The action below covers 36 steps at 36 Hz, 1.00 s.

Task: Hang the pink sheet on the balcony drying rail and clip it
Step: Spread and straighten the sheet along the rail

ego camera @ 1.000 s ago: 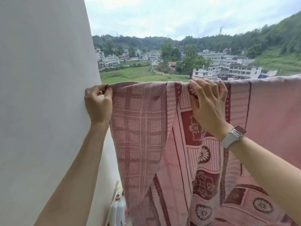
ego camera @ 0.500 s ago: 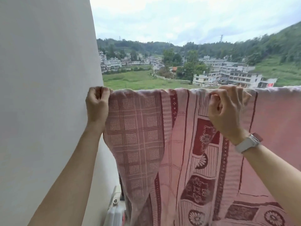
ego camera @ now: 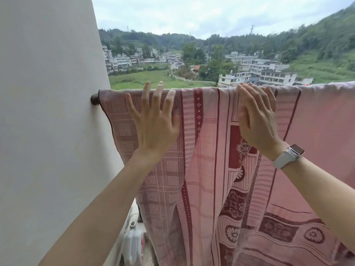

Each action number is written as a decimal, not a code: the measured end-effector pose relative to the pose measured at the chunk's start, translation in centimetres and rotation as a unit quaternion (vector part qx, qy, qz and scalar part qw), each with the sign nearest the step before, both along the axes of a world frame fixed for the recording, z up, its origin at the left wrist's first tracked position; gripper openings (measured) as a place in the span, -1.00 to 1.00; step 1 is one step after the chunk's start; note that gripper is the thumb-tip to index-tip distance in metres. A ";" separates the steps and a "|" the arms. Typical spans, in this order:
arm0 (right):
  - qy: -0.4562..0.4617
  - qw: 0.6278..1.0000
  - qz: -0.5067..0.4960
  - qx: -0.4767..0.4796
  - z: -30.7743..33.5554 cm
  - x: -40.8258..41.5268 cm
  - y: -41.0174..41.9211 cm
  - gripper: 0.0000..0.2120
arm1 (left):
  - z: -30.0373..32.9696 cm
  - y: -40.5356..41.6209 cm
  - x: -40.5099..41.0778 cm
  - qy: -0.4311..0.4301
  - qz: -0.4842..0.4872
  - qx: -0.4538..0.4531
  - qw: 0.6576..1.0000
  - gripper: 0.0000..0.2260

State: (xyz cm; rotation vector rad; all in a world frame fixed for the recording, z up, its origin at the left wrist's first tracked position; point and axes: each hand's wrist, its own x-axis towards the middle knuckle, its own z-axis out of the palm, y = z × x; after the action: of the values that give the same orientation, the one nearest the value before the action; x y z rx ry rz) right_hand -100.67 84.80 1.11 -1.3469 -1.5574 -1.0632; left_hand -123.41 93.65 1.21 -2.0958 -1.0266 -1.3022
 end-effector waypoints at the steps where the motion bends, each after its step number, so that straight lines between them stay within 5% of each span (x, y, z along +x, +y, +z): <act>1: 0.017 1.000 -0.012 0.003 0.1 0.6 -0.3 -0.65 | 0.2 -0.1 0.9 0.015 -0.012 -0.004 1.000 -0.63; 9: 0.106 0.984 -0.126 -0.074 1.7 7.7 -4.4 -0.60 | 2.3 -2.9 8.4 0.081 -0.119 -0.011 0.990 -0.64; 15: 0.086 0.971 -0.192 -0.114 2.5 13.4 -7.4 -0.66 | 3.8 -5.1 14.0 0.124 -0.130 -0.019 0.984 -0.65; 36: 0.049 0.949 -0.207 -0.232 3.5 43.1 -22.8 -0.56 | 5.7 -17.5 45.0 0.188 -0.141 -0.055 0.970 -0.65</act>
State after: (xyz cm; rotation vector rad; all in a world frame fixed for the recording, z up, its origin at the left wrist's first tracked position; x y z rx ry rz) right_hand -57.59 62.04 4.63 -2.0868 -1.5444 -0.8747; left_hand -78.39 76.15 6.90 -2.5197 -0.6674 -0.9255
